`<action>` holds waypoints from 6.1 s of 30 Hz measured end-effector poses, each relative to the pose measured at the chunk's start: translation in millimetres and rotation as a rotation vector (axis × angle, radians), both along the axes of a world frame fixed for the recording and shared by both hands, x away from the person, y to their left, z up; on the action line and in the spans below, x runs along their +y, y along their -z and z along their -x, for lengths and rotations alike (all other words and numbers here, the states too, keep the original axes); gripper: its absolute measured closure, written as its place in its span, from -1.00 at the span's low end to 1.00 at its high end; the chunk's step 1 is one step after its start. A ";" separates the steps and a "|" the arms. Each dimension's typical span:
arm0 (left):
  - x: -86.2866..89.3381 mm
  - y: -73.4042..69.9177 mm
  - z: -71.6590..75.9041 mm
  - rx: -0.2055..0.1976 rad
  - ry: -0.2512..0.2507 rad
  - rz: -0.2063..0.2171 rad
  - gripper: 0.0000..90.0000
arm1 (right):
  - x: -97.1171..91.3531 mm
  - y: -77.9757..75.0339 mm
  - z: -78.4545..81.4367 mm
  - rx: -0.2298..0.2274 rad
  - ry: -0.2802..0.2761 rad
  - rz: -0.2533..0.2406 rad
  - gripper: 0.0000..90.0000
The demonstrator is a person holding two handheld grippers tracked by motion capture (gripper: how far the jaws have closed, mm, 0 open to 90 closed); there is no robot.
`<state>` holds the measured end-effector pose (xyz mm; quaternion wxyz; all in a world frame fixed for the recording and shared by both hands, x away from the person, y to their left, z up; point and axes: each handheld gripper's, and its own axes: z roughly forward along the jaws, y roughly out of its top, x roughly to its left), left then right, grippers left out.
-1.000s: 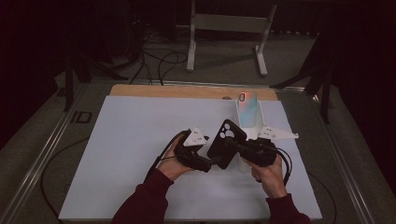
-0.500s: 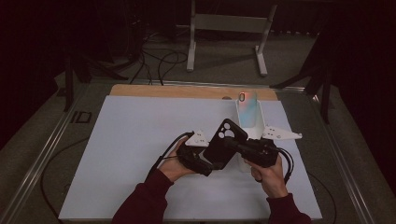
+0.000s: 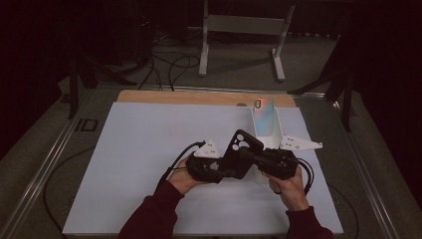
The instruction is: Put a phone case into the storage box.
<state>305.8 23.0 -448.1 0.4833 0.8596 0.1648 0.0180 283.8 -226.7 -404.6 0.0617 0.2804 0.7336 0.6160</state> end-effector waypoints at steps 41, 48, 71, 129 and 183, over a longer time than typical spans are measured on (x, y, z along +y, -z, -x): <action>-7.2 0.5 4.0 -0.079 -0.180 -0.017 0.78 | 18.4 -18.0 -0.1 -0.014 0.340 0.057 -0.70; -10.6 2.9 7.5 -0.060 -0.150 0.002 0.78 | 20.0 -17.0 -5.0 0.007 0.358 0.032 -0.74; -14.9 3.3 10.5 -0.056 -0.136 0.035 0.79 | 19.5 -9.3 -7.7 0.025 0.382 0.008 -0.77; 47.5 -12.1 7.9 -0.086 -0.251 0.020 0.02 | 11.2 -28.3 -16.9 -0.026 0.424 0.062 -0.68; 131.9 -9.9 8.3 -0.123 -0.506 -0.013 -0.67 | -9.8 -45.9 -40.7 -0.076 0.519 0.104 -0.67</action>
